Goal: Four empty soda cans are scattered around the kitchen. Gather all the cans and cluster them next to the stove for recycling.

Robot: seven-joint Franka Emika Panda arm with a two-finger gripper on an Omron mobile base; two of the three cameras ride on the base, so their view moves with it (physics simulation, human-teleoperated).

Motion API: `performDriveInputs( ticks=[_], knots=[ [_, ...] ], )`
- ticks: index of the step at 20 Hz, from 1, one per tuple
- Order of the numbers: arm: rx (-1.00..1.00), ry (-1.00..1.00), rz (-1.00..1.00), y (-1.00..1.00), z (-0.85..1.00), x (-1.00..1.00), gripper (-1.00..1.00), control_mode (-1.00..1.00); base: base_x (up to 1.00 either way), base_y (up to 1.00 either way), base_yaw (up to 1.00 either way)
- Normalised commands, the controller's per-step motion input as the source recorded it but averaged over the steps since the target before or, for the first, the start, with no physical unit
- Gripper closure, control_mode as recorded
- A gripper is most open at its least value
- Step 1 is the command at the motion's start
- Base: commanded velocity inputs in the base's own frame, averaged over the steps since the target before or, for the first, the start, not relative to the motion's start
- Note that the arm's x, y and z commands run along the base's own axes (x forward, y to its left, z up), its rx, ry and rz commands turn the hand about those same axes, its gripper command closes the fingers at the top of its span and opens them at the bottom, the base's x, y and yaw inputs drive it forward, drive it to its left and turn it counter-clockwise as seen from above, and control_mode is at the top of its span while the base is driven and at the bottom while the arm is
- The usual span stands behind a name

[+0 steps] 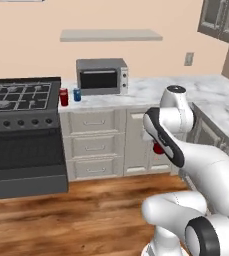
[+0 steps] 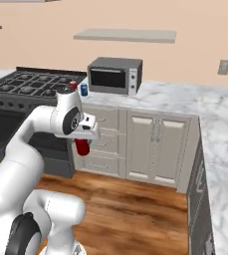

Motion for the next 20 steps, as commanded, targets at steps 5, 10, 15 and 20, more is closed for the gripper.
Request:
performDriveInputs(
  ticks=[5, 10, 15, 20],
  knots=[
    [0.0, 0.0, 0.0, 0.0, 0.0, 0.0, 1.0, 1.0, 0.99, 0.28, 0.14],
    [0.0, 0.0, 0.0, 0.0, 0.0, 0.0, 1.0, 1.0, 0.77, 0.32, 0.2],
    [0.0, 0.0, 0.0, 0.0, 0.0, 0.0, 1.0, 1.0, 0.48, 0.42, 0.23],
    [0.0, 0.0, 0.0, 0.0, 0.0, 0.0, 1.0, 1.0, 0.47, 0.51, 0.2]
  ],
)
